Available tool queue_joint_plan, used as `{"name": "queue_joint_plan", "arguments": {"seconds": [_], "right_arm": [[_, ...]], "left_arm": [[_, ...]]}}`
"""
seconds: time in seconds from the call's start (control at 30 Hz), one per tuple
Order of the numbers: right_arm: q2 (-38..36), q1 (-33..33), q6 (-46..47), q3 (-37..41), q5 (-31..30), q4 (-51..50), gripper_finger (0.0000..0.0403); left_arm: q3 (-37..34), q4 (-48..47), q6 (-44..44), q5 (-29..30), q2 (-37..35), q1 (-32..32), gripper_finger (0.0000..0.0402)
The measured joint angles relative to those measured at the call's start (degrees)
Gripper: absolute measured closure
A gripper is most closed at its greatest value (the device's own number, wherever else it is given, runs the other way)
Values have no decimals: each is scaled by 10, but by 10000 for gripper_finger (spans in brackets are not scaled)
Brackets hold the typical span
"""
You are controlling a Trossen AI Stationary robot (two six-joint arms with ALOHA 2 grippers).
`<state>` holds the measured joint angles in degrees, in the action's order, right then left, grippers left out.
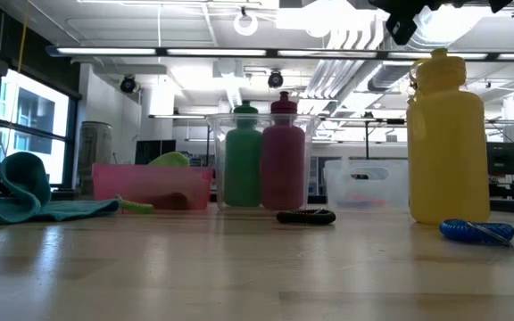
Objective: Pick & Place Sports Items
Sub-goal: Put the yellow water bottle into the left transparent bin
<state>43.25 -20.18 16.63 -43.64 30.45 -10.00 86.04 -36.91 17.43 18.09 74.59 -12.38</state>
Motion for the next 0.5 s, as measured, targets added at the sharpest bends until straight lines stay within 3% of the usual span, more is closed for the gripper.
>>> {"name": "queue_joint_plan", "arguments": {"seconds": [0.27,0.5], "right_arm": [[-17,18,2,0,12,-5,132],[-46,75,4,0,26,-7,97]], "left_arm": [[0,1,2,0,0,0,186],[0,1,2,0,0,0,186]]}}
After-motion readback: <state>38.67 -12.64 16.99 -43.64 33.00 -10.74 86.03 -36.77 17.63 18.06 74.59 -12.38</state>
